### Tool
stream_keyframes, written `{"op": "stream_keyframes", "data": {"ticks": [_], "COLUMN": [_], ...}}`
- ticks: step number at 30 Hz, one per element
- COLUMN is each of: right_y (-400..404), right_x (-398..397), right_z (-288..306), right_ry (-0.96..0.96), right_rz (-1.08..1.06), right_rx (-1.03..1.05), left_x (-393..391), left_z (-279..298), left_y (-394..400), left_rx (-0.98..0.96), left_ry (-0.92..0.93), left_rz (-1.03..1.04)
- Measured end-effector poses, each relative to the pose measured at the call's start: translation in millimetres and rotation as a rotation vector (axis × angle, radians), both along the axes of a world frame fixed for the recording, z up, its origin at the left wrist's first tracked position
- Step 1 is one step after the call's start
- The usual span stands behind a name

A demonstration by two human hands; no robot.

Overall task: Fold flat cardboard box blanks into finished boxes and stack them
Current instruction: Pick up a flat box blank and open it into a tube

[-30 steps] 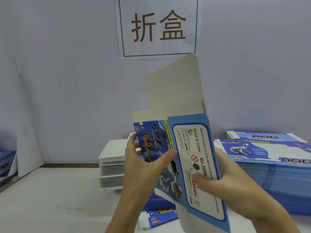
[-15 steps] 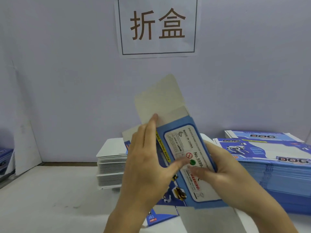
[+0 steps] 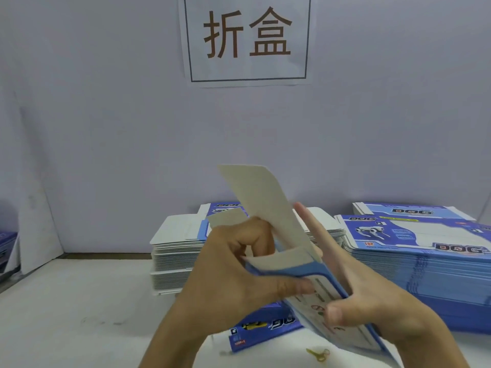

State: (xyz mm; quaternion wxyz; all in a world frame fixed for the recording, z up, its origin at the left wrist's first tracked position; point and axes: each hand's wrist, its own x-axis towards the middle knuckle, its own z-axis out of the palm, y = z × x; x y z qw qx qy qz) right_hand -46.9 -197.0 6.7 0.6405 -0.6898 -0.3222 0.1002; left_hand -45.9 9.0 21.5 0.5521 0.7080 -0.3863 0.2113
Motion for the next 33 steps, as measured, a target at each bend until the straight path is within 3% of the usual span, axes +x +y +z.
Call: {"op": "stream_keyframes", "data": {"ticks": [9, 11, 16, 18, 21, 23, 28, 33], "right_y": [-1.4, -0.6, -3.5, -3.5, -3.3, -1.3, 0.5, 0.3], "right_x": [6.8, 6.9, 10.4, 9.5, 8.5, 8.5, 9.9, 10.7], "right_z": [-1.7, -0.6, 0.8, 0.3, -1.6, -1.4, -2.8, -0.8], "right_ry": [-0.061, -0.098, -0.221, -0.240, -0.244, -0.254, -0.261, -0.266], "right_rz": [0.164, 0.103, -0.091, -0.143, -0.190, -0.175, -0.176, -0.188], "right_rx": [-0.117, -0.142, -0.029, 0.004, 0.013, 0.015, 0.059, 0.142], "left_x": [-13.4, -12.7, -2.4, 2.2, 10.0, 14.7, 15.5, 10.8], "left_z": [9.3, 8.6, 0.8, -4.5, -16.0, -19.9, -23.8, -25.9], "left_y": [1.3, 2.2, -5.9, -12.1, -15.4, -14.8, -13.7, -19.2], "left_rx": [0.119, 0.117, -0.100, -0.170, -0.244, -0.203, -0.243, -0.254], "left_ry": [0.038, 0.024, 0.011, 0.062, 0.376, 0.464, 0.314, 0.307], "left_rz": [-0.368, -0.312, 0.161, 0.233, 0.068, -0.014, -0.014, -0.016]}}
